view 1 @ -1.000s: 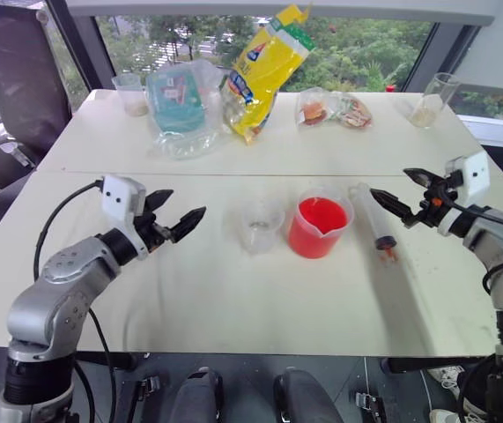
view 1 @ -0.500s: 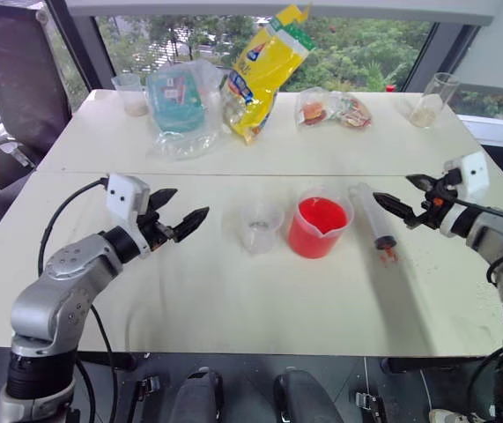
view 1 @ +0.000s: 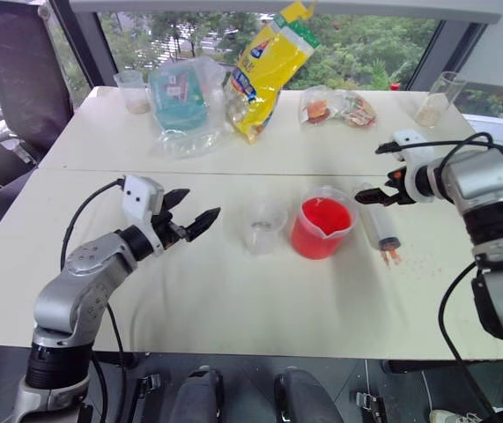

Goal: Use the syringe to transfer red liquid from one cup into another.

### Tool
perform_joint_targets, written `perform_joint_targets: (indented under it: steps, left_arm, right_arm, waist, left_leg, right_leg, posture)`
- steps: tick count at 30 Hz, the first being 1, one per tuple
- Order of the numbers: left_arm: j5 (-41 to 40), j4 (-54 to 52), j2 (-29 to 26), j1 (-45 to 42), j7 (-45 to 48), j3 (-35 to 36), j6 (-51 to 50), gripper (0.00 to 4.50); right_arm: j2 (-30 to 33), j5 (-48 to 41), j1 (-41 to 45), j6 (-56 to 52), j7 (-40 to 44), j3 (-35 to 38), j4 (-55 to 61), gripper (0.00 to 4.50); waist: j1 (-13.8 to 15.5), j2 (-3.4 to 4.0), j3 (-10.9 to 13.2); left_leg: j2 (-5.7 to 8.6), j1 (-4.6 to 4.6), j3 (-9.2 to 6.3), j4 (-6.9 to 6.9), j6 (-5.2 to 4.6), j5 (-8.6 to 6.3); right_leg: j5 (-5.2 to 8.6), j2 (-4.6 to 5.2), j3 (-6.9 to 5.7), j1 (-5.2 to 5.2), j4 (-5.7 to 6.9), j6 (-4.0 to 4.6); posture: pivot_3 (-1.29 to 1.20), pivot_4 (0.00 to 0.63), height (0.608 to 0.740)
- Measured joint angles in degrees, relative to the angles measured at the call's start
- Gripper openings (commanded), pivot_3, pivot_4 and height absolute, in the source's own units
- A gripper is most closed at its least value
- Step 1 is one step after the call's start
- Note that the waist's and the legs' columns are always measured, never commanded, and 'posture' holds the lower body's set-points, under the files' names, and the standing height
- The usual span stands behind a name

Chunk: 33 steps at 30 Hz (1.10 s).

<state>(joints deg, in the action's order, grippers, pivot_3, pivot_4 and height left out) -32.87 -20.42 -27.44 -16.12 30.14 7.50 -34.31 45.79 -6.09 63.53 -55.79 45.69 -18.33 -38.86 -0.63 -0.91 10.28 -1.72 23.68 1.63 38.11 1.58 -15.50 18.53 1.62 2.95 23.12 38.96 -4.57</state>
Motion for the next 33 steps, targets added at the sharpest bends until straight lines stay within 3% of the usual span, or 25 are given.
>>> perform_joint_targets:
  steps: [14, 20, 21, 29, 33]
  left_arm:
    - [1.18, -2.34, 0.62, 3.04, -2.15, 0.1, 0.14, 4.5]
    - [1.49, -2.29, 0.62, 2.79, -2.5, 0.1, 0.23, 4.5]
    - [1.6, -2.27, 0.61, 2.79, -2.52, 0.1, 0.27, 4.5]
    - [2.23, 0.67, -1.35, -1.52, -1.36, 0.99, 0.94, 4.5]
    - [1.62, 4.08, -3.57, -6.06, 0.2, 2.98, 0.93, 4.5]
  right_arm:
    - [-6.27, 7.53, 4.96, 4.9, 7.5, -0.88, -19.58, 4.44]
    - [-8.64, 9.15, 7.97, 6.25, 7.18, 0.26, -23.71, 1.64]
    - [-8.67, 9.35, 8.19, 6.25, 7.37, 0.4, -24.11, 1.42]
    - [-8.53, 9.16, 8.39, 4.76, 5.93, 4.63, -24.35, 1.41]
    - [-5.9, 4.96, 5.34, 4.67, 3.97, 13.13, -9.53, 1.41]
  waist:
    - [-0.49, 0.01, 0.0]
    - [-0.5, 0.01, 0.0]
    - [-0.5, 0.01, 0.0]
    - [-0.46, 0.02, 0.01]
    - [-0.38, 0.06, 0.03]
  left_leg:
    - [-0.05, -0.01, 0.06, 0.0, 0.02, 0.01]
    - [-0.05, -0.01, 0.06, 0.0, 0.02, 0.01]
    - [-0.04, -0.01, 0.06, 0.0, 0.03, 0.01]
    - [-0.04, -0.01, 0.05, 0.0, 0.03, 0.02]
    - [-0.05, 0.14, 0.08, -0.01, 0.03, 0.02]
  right_leg:
    - [-0.01, -0.05, 0.03, 0.1, 0.14, 0.01]
    - [-0.01, -0.04, 0.02, 0.09, 0.14, 0.01]
    - [-0.01, -0.04, 0.02, 0.09, 0.14, 0.0]
    - [-0.01, -0.05, 0.01, 0.1, 0.16, 0.0]
    - [-0.01, -0.08, -0.01, 0.28, 0.19, 0.0]
  posture:
    - [0.0, 0.15, 0.74]
    - [0.0, 0.15, 0.74]
    - [0.0, 0.15, 0.74]
    - [0.0, 0.15, 0.74]
    - [0.0, 0.15, 0.74]
